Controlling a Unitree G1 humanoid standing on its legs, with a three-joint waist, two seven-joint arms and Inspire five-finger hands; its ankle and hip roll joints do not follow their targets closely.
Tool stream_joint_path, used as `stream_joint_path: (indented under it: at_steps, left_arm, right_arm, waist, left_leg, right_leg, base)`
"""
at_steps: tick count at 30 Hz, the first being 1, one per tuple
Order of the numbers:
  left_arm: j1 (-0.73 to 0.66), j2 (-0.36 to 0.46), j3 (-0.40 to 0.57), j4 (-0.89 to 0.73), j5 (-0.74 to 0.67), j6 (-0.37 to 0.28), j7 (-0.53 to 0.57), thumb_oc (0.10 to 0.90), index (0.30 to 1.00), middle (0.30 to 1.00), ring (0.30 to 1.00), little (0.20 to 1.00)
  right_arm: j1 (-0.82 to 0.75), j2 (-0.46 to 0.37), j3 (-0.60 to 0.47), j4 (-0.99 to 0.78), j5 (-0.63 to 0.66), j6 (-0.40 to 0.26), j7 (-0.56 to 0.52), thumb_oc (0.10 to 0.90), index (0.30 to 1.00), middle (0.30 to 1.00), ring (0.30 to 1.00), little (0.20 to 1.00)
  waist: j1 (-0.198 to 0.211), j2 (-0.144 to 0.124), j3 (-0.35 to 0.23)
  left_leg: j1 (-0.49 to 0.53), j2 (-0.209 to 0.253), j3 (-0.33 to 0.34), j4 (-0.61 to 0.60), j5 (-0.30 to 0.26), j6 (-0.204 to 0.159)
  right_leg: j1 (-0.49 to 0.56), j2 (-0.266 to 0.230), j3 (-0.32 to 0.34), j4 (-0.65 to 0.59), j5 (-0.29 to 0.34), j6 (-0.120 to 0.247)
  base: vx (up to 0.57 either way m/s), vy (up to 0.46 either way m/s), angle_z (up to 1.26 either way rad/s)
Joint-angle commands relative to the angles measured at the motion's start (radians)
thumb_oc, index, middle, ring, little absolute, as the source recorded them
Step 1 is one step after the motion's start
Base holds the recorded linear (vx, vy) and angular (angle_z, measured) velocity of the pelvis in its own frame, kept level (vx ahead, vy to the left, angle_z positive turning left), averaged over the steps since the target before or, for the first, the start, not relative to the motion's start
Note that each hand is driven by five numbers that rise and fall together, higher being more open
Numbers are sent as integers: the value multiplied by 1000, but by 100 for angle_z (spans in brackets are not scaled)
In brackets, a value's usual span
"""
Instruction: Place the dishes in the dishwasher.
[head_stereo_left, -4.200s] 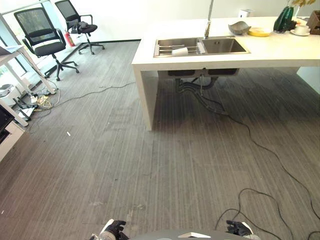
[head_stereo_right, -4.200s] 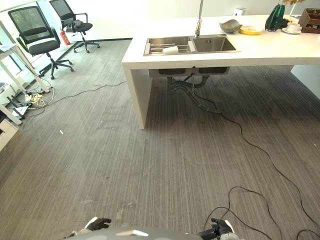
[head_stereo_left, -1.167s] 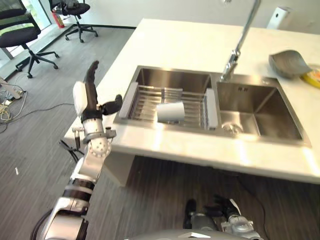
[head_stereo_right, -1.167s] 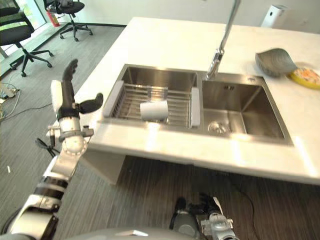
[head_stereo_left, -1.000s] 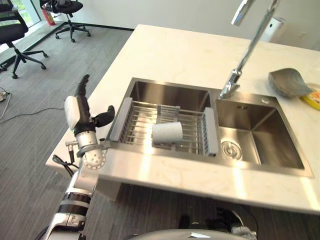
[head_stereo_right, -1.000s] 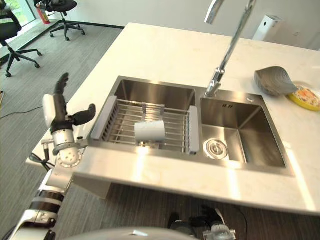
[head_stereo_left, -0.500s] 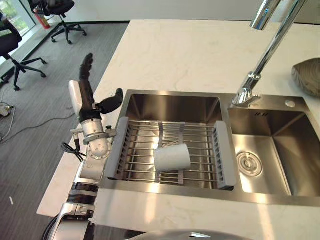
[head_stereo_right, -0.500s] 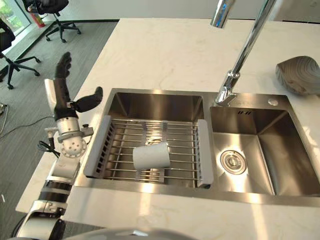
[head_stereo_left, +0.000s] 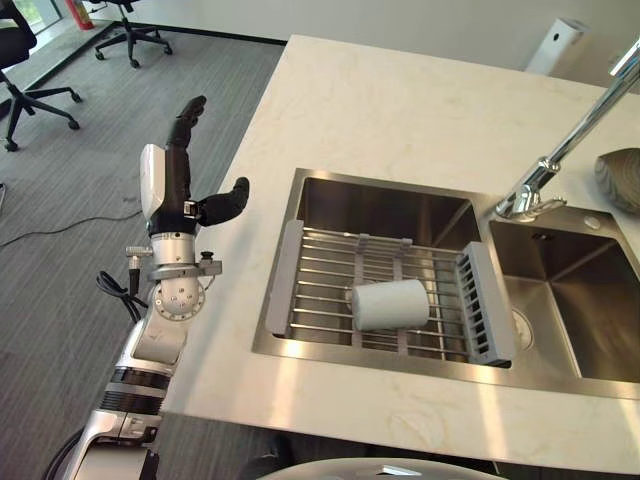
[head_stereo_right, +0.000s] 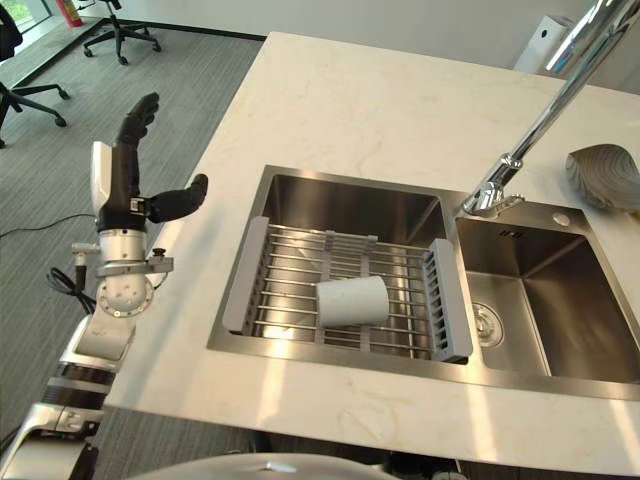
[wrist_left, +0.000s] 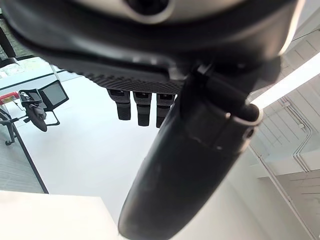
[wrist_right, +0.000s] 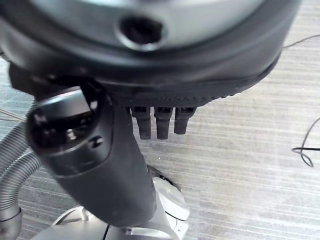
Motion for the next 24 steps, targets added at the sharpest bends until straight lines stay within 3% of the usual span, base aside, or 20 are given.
stream_joint_path:
  at_steps: [1, 2, 3, 7, 11, 17, 24]
  left_arm:
    - [-31, 46, 25, -224, 92, -71, -49, 800, 900, 900, 900, 900]
    - [-20, 63, 23, -234, 101, -68, -76, 800, 900, 900, 900, 900]
    - [9, 92, 29, -265, 116, -70, -121, 800, 900, 900, 900, 900]
    - [63, 99, 56, -312, 69, -86, -204, 800, 900, 900, 900, 900]
    - [93, 107, 66, -331, 46, -95, -230, 800, 900, 900, 900, 900]
    - [112, 127, 57, -421, -27, -75, -340, 800, 900, 900, 900, 900]
    - [191, 140, 108, -528, -168, -29, -480, 800, 900, 900, 900, 900]
  right_arm:
    - [-45, 5, 50, 13, -44, -15, 28, 800, 900, 900, 900, 900]
    - [-50, 2, 49, 27, -50, -12, 28, 800, 900, 900, 900, 900]
    - [-56, -3, 47, 57, -54, -7, 31, 800, 900, 900, 900, 900]
    - [-83, -25, 56, 68, -71, -5, 44, 800, 900, 900, 900, 900]
    - [-91, -40, 45, 51, -51, -10, 50, 800, 900, 900, 900, 900]
    - [-86, -56, 25, 46, -9, -13, 62, 800, 900, 900, 900, 900]
    - [-66, -60, 24, 79, -21, 0, 86, 800, 900, 900, 900, 900]
  waist:
    - [49, 42, -15]
    - [67, 40, -27]
    - [109, 30, -54]
    - [137, 42, -76]
    - [129, 52, -72]
    - [103, 76, -54]
    - [103, 87, -51]
  left_leg:
    - [66, 100, 25, -38, 9, -110]
    - [53, 99, 39, -38, 19, -110]
    - [24, 103, 70, -33, 38, -120]
    - [9, 153, 108, -20, 89, -161]
    - [19, 171, 105, -17, 106, -176]
    - [12, 230, 69, 3, 142, -203]
    - [10, 261, 63, 26, 155, -219]
  right_leg:
    - [118, -35, -20, 225, -164, 74]
    - [152, -37, -23, 195, -176, 74]
    - [232, -20, -45, 57, -193, 72]
    - [279, 47, -41, -131, -206, 61]
    - [292, 64, -40, -131, -214, 47]
    - [320, 139, -51, -130, -271, -5]
    - [339, 166, -54, -137, -294, -26]
  base:
    - [-153, -41, -56]
    - [-260, -138, -88]
    - [-203, -184, -90]
    - [-100, -204, -93]
    - [-14, -100, -42]
    - [-44, -117, 14]
    - [-10, -39, 6]
